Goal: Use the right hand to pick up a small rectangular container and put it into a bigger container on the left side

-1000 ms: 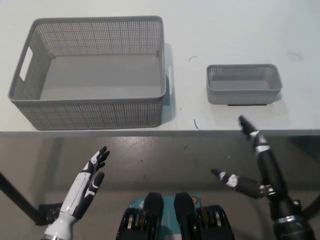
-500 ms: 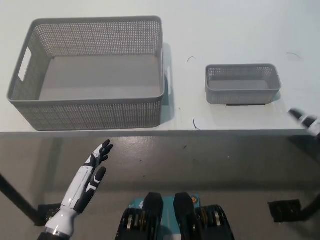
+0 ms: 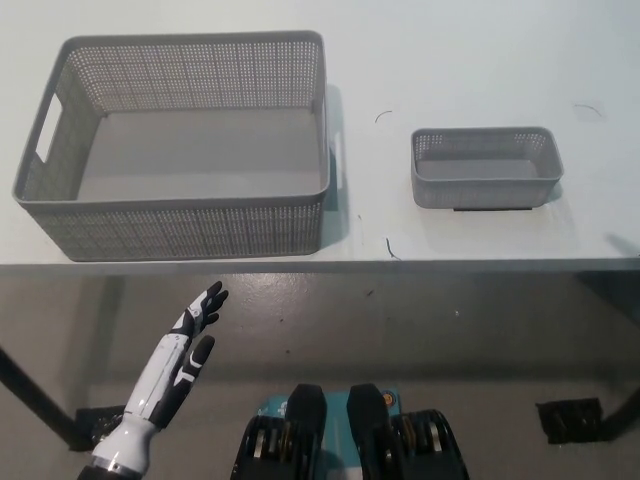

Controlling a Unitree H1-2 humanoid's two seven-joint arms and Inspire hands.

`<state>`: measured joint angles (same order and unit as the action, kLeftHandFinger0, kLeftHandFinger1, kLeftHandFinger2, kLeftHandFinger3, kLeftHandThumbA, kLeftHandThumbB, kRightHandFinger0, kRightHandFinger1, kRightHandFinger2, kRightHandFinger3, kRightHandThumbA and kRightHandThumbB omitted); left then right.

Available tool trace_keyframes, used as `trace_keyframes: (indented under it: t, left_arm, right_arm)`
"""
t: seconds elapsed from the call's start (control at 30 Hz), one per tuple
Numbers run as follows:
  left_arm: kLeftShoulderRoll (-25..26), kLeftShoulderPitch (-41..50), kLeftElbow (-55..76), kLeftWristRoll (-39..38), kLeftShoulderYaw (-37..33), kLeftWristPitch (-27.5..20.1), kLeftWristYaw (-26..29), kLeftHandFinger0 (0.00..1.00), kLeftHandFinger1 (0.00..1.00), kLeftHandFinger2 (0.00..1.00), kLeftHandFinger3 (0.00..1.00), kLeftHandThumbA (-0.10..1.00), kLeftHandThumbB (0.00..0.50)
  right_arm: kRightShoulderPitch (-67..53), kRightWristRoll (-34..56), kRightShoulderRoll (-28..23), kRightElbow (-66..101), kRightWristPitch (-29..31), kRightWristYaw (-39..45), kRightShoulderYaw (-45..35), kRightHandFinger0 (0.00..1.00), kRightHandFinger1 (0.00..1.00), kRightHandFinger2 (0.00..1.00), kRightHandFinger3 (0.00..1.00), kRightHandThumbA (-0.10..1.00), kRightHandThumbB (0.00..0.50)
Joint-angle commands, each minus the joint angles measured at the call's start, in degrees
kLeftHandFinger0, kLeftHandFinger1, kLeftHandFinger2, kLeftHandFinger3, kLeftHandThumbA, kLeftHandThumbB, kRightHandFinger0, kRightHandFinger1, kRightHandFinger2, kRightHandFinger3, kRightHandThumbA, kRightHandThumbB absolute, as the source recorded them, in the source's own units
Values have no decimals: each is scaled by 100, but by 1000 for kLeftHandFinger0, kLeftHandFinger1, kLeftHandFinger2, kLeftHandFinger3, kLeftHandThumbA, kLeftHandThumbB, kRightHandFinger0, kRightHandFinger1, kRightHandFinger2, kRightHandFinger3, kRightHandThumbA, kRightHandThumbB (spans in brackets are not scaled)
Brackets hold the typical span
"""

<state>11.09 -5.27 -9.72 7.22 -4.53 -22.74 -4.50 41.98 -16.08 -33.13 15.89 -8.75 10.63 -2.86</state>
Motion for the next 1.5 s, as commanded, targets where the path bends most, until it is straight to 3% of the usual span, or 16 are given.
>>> trace_keyframes:
  t: [0.0, 0.07, 0.2, 0.27, 0.3, 0.4, 0.47, 0.5, 0.53, 0.57, 0.73, 0.77, 0.87, 0.97, 1.33, 1.47]
  left_arm:
    - [55, -90, 217, -46, 32, -180, -36, 1000, 1000, 1000, 1000, 1000, 351]
    - [64, -95, 197, -17, 33, -206, -25, 1000, 1000, 1000, 1000, 1000, 343]
    - [74, -98, 192, -27, 39, -156, -36, 1000, 1000, 1000, 1000, 1000, 341]
    - [79, -61, 185, -25, 54, -189, -17, 1000, 1000, 1000, 1000, 1000, 343]
    - [78, -64, 172, -19, 56, -218, -9, 1000, 1000, 1000, 1000, 1000, 343]
    - [70, -30, 146, -15, 58, -252, 5, 1000, 1000, 1000, 1000, 1000, 345]
    - [69, -7, 155, -3, 60, -247, 13, 1000, 1000, 1000, 1000, 1000, 339]
    - [69, 18, 164, 17, 61, -248, 24, 1000, 1000, 1000, 1000, 1000, 336]
    - [72, 19, 158, 30, 60, -259, 29, 1000, 1000, 1000, 1000, 1000, 333]
    - [74, 23, 156, 51, 59, -271, 36, 1000, 1000, 1000, 1000, 1000, 335]
    - [72, 69, 168, 107, 60, -296, 66, 1000, 1000, 1000, 1000, 1000, 329]
    - [73, 104, 184, 124, 60, -286, 72, 1000, 1000, 1000, 1000, 1000, 327]
    - [87, 150, 218, 127, 60, -264, 58, 1000, 1000, 1000, 1000, 1000, 320]
    - [93, 161, 249, 131, 60, -234, 48, 1000, 1000, 1000, 1000, 1000, 317]
    - [102, 195, 256, 139, 33, -221, -3, 1000, 1000, 1000, 1000, 1000, 293]
    - [102, 204, 274, 163, 32, -192, -1, 1000, 1000, 1000, 1000, 1000, 289]
  right_arm:
    - [2962, -291, -912, -1869, -1451, 2766, 1462, 1000, 1000, 1000, 1000, 1000, 341]
    - [3349, -490, -744, -2609, -1531, 3110, 1862, 1000, 1000, 1000, 1000, 1000, 352]
    - [4151, -956, -331, -4512, -962, 3755, 2687, 1000, 1000, 1000, 1000, 1000, 447]
    - [4325, -994, -179, -4917, -891, 3808, 2891, 1000, 1000, 1000, 1000, 1000, 453]
    - [4490, -1130, -54, -5324, -489, 3897, 3125, 1000, 1000, 1000, 1000, 1000, 404]
    - [4889, -1406, 263, -6412, 393, 4028, 3652, 1000, 1000, 1000, 1000, 1000, 371]
    - [5080, -1400, 450, -6943, 627, 4177, 3848, 1000, 1000, 1000, 1000, 1000, 331]
    - [5239, -1592, 622, -7307, 699, 4292, 4112, 1000, 1000, 1000, 1000, 1000, 345]
    - [5311, -1648, 711, -7485, 679, 4346, 4214, 1000, 1000, 1000, 1000, 1000, 342]
    - [5389, -1753, 829, -7675, 599, 4333, 4380, 1000, 1000, 1000, 1000, 1000, 388]
    - [5553, -1606, 1190, -8305, 652, 4255, 4614, 1000, 1000, 1000, 1000, 1000, 358]
    - [5565, -1630, 1278, -8407, 553, 4224, 4706, 1000, 1000, 1000, 1000, 1000, 385]
    - [5587, -1689, 1500, -8685, 254, 4006, 4883, 1000, 1000, 1000, 1000, 1000, 387]
    - [5566, -1663, 1626, -9052, 507, 3798, 4987, 1000, 1000, 1000, 1000, 1000, 415]
    - [5229, -1607, 2007, -9766, 460, 3246, 4924, 1000, 1000, 1000, 1000, 1000, 408]
    - [5080, -1688, 2095, -9838, 357, 3017, 4923, 1000, 1000, 1000, 1000, 1000, 438]
